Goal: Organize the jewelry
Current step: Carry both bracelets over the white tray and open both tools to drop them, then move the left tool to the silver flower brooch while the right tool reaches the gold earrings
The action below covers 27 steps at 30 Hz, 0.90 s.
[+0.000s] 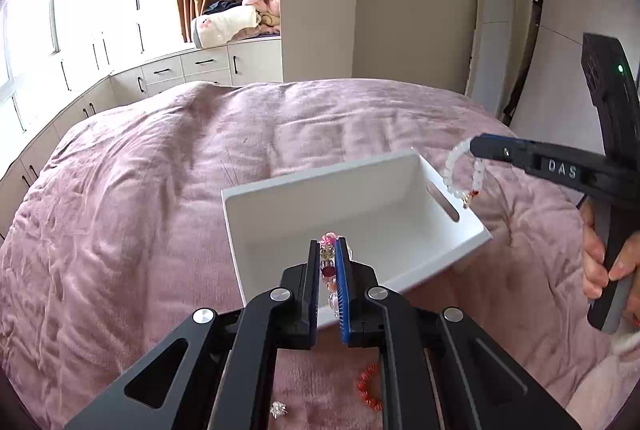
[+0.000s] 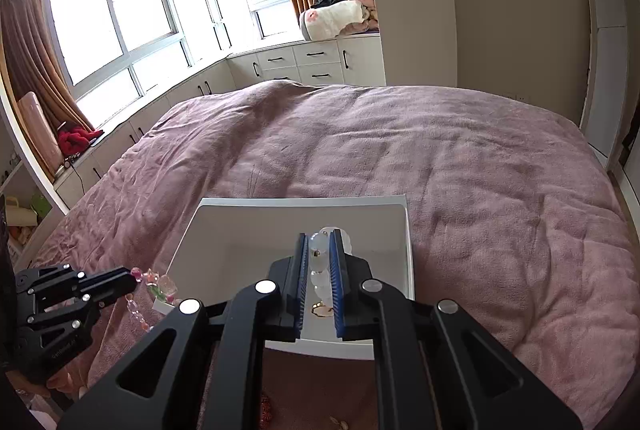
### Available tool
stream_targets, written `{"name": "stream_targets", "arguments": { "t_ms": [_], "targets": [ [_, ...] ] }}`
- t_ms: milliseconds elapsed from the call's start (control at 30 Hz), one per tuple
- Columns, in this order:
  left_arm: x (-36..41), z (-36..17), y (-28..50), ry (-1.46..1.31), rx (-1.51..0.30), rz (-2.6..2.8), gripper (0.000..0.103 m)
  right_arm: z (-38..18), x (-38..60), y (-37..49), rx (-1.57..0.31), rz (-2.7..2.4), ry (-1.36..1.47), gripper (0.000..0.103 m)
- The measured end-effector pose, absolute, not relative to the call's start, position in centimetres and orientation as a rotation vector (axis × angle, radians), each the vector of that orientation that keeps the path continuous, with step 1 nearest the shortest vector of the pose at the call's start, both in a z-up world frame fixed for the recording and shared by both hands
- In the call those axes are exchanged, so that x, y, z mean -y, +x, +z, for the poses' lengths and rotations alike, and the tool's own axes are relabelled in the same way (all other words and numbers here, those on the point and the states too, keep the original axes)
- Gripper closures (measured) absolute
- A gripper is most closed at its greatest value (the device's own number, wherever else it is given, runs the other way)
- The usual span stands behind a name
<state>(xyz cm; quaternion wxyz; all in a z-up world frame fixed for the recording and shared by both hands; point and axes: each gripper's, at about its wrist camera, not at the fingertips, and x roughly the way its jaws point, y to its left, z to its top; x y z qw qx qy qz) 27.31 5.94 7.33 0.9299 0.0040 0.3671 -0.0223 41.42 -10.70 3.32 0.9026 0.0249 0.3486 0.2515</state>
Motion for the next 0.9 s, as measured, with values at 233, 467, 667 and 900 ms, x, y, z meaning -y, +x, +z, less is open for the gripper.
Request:
{"name": "stream_targets", "arguments": {
  "t_ms": [233, 467, 667, 900],
  "targets": [
    [-7.2, 8.0, 32.5, -0.020, -0.727, 0.027, 0.091, 1.3, 8.6, 44.5, -0.788, 0.507, 0.068, 0.092],
    [-7.5, 5.7, 36.4, -0.067, -0.724, 0.118, 0.090, -1.3, 6.6, 46.8, -0.851, 0.479, 0.069, 0.092],
    [-7.4, 2.3, 38.3, -0.037, -0.819, 0.166, 0.084, -3.2, 5.4, 48.1, -0.906, 0.458, 0.059, 0.091],
    [-8.9, 1.2, 37.8, -0.027, -0.835, 0.205, 0.026, -3.6, 5.5, 48.0, -0.888, 0.373, 0.020, 0.018]
  ]
}}
